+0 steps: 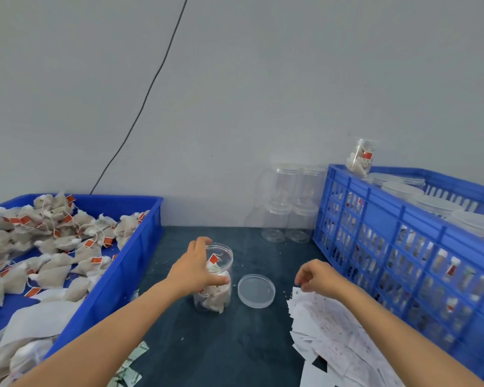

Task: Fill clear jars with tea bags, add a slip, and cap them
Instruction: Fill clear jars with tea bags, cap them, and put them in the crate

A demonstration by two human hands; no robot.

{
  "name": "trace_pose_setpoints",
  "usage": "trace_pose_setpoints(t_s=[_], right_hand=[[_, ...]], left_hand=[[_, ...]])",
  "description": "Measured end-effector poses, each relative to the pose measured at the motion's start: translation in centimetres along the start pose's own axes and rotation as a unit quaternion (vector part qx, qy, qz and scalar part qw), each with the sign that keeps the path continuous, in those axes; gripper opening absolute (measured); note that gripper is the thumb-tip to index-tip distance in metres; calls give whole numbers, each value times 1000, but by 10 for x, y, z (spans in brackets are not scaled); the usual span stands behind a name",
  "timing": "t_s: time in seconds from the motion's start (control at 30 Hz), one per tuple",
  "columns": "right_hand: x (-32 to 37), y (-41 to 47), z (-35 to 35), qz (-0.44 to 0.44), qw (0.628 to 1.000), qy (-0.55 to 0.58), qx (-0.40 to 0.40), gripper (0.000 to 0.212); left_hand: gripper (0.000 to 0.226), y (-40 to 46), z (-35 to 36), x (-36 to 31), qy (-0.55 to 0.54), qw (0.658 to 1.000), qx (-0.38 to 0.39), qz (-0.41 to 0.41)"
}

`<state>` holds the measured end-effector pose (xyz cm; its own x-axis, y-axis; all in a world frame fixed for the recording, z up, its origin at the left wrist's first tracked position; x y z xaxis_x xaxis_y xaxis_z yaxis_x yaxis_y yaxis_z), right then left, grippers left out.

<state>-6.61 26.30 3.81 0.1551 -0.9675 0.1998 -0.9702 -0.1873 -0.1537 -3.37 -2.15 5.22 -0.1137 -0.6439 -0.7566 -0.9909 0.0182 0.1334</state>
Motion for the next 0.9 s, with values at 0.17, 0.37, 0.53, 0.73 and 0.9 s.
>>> trace_pose_setpoints(t_s=[0.17, 0.37, 0.53, 0.73, 0.9], right_hand=[[2, -18, 24, -32, 981, -130, 142, 38], [3, -20, 41, -39, 977, -161, 133, 37], [8, -18, 27, -39, 973, -182, 135, 49], [60, -15, -44, -66, 991, -89, -74, 34], [138, -9, -64, -195, 954, -62, -220, 21]], left_hand=[[91, -1, 0, 4, 2, 1000, -23, 10], [92, 2, 1, 5, 17, 1000, -21, 15], [93, 1, 1, 8, 5, 999, -36, 27], [96, 4, 1, 13, -74, 997, -13, 25], [121, 4, -3, 21, -258, 960, 107, -2]])
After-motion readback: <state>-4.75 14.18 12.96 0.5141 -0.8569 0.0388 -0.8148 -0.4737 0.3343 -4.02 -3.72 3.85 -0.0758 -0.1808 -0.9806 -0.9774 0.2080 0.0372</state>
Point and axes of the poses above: each hand's wrist, its own y-axis towards the middle knuckle, its own z-axis out of the palm, x = y × z, the point moved 4 cm from there along y, towards the middle knuckle, and after that the axes turned 15 degrees about -y, right-handed, at the moved point
